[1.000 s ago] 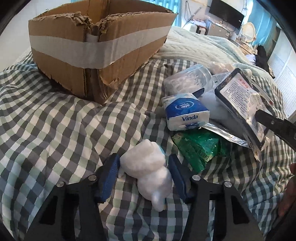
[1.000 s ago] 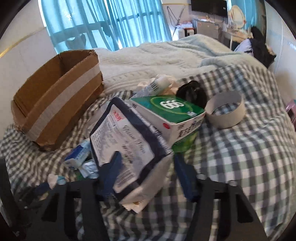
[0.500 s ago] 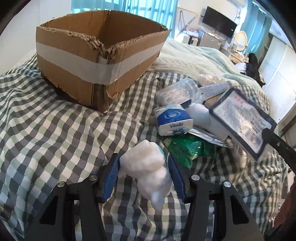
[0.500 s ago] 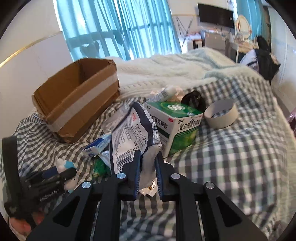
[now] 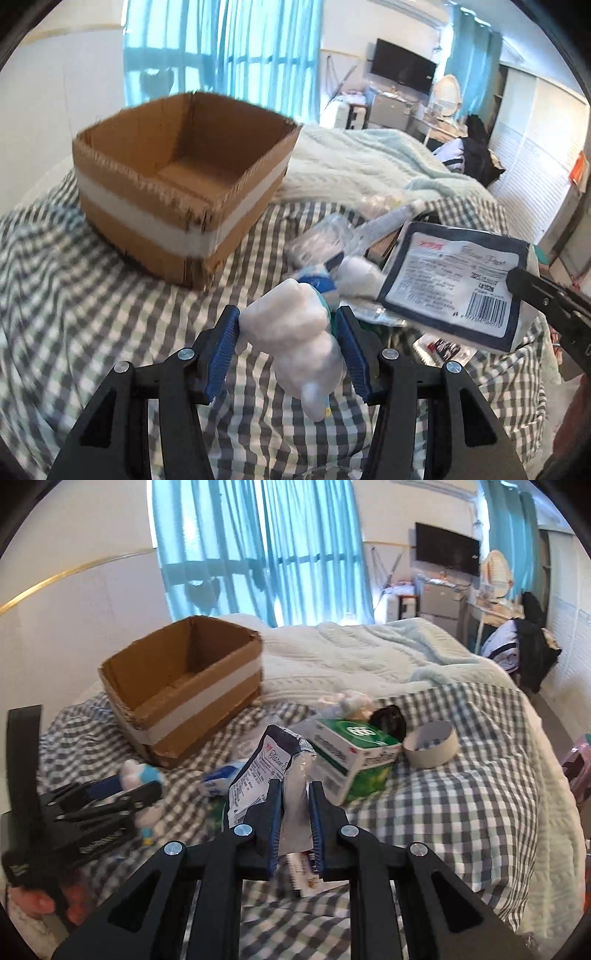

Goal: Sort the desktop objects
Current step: 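Drop the plush toy into the box with the left gripper while the right drops a white packet, then return both grippers to the items and grasp the white snack sachet with the right gripper, then grasp the green snack packet with the left gripper while the right gripper holds the sachet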

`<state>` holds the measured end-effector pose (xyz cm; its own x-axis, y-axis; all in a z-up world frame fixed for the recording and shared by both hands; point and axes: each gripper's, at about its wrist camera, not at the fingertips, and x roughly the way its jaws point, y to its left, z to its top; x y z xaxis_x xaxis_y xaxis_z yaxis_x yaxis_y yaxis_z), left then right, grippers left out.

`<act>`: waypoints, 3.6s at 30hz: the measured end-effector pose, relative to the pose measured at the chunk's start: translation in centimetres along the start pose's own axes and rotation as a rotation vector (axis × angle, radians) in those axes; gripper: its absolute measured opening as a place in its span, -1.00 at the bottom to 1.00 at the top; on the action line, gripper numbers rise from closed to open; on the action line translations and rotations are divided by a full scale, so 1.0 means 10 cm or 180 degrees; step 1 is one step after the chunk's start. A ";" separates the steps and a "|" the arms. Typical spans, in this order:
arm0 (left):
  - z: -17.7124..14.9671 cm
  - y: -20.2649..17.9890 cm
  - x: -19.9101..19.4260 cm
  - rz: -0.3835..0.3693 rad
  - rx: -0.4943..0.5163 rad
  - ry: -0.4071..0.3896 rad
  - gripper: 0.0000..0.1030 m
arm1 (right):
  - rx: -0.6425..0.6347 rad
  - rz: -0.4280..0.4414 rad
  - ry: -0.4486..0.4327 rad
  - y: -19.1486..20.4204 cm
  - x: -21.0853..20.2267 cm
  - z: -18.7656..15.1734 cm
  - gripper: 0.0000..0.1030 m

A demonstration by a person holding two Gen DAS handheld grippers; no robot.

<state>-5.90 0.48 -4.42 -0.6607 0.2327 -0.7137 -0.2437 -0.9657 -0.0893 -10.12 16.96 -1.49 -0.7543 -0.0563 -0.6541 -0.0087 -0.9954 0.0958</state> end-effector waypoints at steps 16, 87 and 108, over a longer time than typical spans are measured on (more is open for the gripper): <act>1.27 0.71 -0.34 0.0133 -0.0188 -0.0388 0.07 | -0.0761 0.0209 -0.0365 0.91 -0.20 1.20 -0.74; -0.40 0.09 0.64 0.0008 -0.0322 0.0478 1.00 | -0.0210 -0.0158 0.1197 -0.24 1.10 -0.60 0.46; -0.31 -0.21 0.91 -0.0321 -0.0239 0.0684 1.00 | -0.0119 -0.0376 0.0936 -0.30 1.03 -0.58 -0.37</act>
<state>-9.20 4.24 -12.93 -0.4676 0.3063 -0.8291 -0.2420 -0.9466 -0.2132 -14.03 18.94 -12.87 -0.5275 0.0450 -0.8484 -0.0566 -0.9982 -0.0178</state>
